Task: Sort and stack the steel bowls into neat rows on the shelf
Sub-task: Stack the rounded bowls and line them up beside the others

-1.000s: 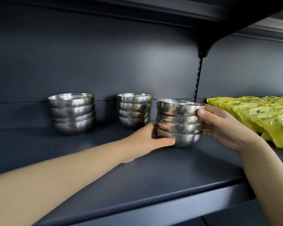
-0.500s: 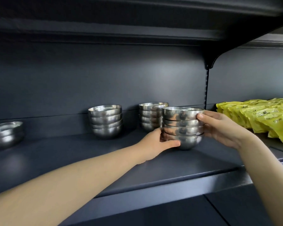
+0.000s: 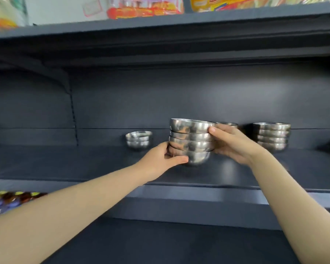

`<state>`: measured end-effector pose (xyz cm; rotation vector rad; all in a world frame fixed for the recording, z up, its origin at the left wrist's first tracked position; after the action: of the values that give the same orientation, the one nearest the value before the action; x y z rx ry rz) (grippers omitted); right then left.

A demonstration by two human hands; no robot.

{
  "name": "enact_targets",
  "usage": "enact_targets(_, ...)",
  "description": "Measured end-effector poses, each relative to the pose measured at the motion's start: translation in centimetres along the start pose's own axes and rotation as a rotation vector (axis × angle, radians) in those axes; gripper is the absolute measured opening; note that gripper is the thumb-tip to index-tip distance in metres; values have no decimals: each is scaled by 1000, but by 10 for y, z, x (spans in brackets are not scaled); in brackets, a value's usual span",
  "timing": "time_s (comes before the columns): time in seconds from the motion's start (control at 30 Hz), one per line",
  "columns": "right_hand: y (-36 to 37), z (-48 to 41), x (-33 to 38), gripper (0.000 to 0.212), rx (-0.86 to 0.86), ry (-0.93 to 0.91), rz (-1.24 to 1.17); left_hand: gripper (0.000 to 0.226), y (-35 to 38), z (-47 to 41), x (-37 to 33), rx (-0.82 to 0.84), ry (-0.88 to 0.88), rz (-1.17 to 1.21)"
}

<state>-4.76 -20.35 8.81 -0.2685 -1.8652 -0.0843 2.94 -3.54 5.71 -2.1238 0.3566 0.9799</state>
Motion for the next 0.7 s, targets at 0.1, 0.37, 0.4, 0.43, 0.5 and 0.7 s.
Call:
enact_targets(0.1, 94, -19, 3, 31, 113, 6, -59, 23, -76, 55, 18, -95, -47, -61)
enact_targets(0.37, 315, -51, 3, 28, 403, 15, -125, 28, -234, 205, 49, -338, -204, -172)
enact_targets(0.4, 338, -54, 3, 25, 439, 14, -137, 28, -249, 222, 52, -365, -224, -179)
enact_targets(0.43, 360, -57, 3, 24, 476, 11, -144, 28, -262, 237, 55, -390, -241, -182)
enact_targets(0.5, 400, -62, 3, 26, 545, 1, -154, 28, -286, 265, 63, -443, -274, -181)
enact_targets(0.7, 506, -91, -7, 35, 717, 23, -190, 27, -353, 322, 95, -585, -363, -260)
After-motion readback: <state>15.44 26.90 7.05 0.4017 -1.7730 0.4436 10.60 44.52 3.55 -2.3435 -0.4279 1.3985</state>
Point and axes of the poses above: each hand's wrist, its own z-axis away from the middle knuckle, its own y-axis out of the palm, x = y × z, the point moved 8 cm from there along -z, towards the middle knuckle, and after that the axes turned 5 degrees about y, right-handed, at the moved point
